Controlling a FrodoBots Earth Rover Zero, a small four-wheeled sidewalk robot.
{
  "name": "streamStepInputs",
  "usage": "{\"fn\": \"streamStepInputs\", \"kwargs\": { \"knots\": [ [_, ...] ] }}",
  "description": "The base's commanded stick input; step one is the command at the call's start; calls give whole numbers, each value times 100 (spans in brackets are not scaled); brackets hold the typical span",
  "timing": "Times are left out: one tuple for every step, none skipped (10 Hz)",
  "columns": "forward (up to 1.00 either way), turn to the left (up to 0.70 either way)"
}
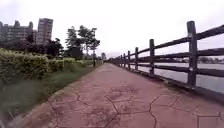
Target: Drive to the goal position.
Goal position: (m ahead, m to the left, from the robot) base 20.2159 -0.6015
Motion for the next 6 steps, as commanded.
{"fn": "streamStepInputs", "kwargs": {
  "knots": [
    [100,0],
    [100,0],
    [100,0],
    [100,0],
    [100,0],
    [100,0]
  ]
}}
